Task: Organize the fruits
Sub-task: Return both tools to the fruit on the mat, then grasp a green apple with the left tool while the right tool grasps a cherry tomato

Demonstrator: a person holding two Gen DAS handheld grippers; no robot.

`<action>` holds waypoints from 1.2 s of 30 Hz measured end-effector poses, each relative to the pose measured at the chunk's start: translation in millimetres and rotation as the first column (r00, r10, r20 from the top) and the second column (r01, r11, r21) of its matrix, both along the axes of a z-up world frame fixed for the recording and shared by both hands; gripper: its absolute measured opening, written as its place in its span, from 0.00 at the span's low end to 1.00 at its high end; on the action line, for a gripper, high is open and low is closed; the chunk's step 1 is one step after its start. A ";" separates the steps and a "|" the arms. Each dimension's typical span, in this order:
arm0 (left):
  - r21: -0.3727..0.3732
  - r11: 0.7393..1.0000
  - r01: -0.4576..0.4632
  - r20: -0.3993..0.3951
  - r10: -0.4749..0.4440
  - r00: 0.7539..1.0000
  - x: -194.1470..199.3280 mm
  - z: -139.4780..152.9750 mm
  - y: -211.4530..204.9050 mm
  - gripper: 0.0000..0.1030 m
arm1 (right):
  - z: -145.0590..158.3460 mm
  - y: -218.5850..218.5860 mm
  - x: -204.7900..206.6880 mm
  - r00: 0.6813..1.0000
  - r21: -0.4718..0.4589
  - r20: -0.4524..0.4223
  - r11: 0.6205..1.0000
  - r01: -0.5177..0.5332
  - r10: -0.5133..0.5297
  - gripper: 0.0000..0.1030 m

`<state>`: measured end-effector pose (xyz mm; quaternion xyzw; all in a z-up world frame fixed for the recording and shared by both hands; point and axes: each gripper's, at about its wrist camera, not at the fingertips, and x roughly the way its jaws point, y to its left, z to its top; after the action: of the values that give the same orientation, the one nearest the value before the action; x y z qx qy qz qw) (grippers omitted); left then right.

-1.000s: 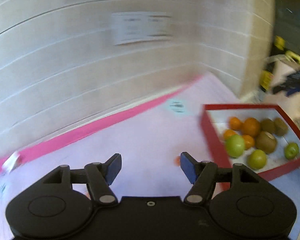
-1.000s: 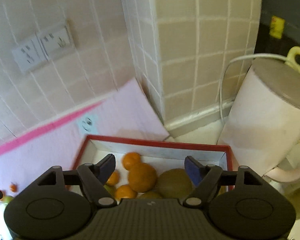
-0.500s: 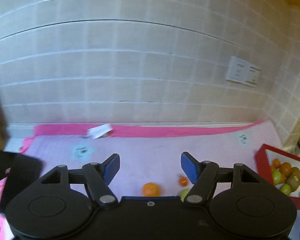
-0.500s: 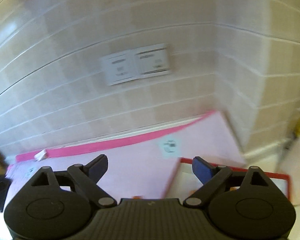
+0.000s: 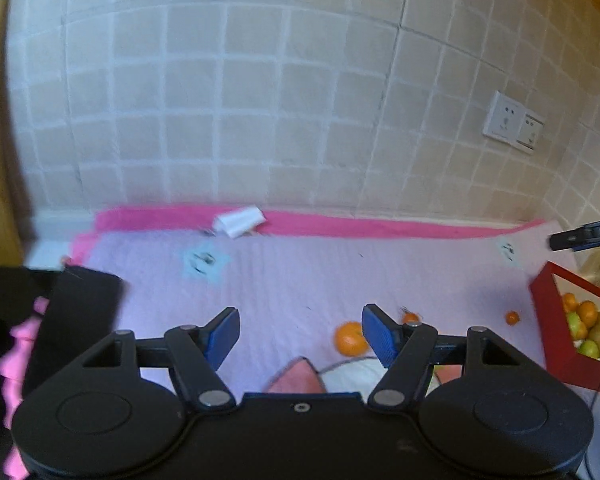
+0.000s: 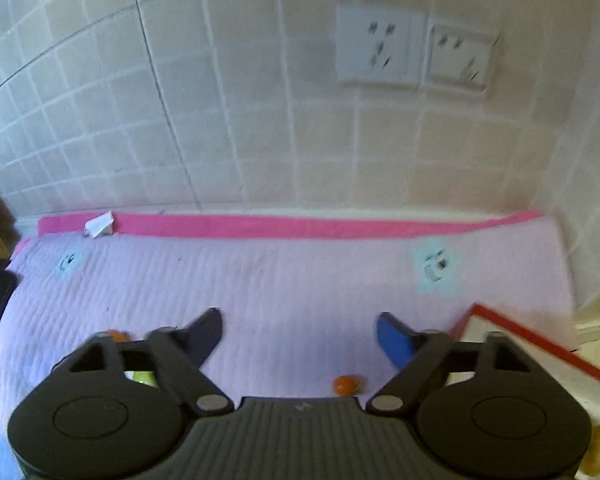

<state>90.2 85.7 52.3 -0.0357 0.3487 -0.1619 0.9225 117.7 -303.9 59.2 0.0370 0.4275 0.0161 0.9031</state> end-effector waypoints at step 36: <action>0.092 0.916 0.390 -0.211 -0.365 0.907 54.3 -104.7 -169.0 0.78 | -125.2 -24.3 76.4 0.885 -0.108 -0.464 0.994 -0.028 -0.025 0.68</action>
<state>144.5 -83.2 -52.4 0.0784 0.4450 -0.3099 0.8366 194.1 -328.2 -66.0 -0.0109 0.6315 -0.0164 0.7752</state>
